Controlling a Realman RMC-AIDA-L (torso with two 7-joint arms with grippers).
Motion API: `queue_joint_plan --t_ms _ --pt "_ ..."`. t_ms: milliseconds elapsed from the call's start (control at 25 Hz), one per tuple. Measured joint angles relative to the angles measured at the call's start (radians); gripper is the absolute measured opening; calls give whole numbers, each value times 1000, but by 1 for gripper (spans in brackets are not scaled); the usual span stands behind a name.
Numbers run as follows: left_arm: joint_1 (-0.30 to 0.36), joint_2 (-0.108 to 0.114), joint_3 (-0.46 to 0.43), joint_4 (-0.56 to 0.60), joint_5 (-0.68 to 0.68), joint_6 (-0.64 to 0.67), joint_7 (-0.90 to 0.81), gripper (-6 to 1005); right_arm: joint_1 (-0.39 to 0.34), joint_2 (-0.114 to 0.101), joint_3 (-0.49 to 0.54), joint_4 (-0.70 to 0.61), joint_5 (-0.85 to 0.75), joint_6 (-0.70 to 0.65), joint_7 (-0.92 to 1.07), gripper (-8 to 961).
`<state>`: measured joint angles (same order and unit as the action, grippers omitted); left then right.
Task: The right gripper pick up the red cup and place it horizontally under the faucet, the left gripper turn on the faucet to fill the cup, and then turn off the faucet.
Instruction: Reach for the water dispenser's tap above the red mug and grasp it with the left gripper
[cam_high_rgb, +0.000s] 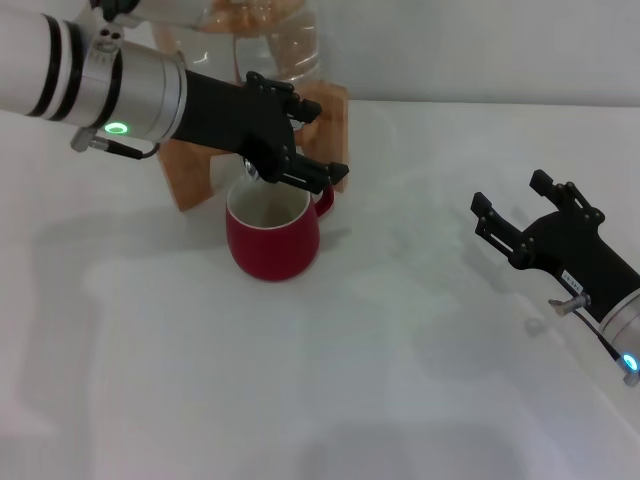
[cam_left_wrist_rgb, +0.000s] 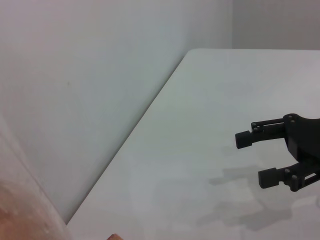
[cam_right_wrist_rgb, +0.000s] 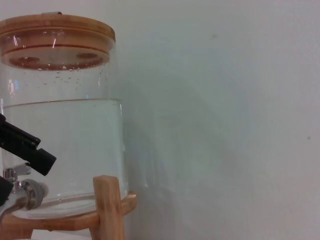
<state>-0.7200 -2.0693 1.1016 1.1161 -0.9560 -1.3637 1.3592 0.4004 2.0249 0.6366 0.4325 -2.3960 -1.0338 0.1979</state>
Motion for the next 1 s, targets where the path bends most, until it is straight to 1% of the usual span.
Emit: queue_joint_plan --t_ms 680,1000 --pt "-1 5 0 5 1 -27 -17 852 0 0 0 -2 2 0 0 841" --pt "7 6 0 30 12 -38 -30 851 0 0 0 -2 2 0 0 841"
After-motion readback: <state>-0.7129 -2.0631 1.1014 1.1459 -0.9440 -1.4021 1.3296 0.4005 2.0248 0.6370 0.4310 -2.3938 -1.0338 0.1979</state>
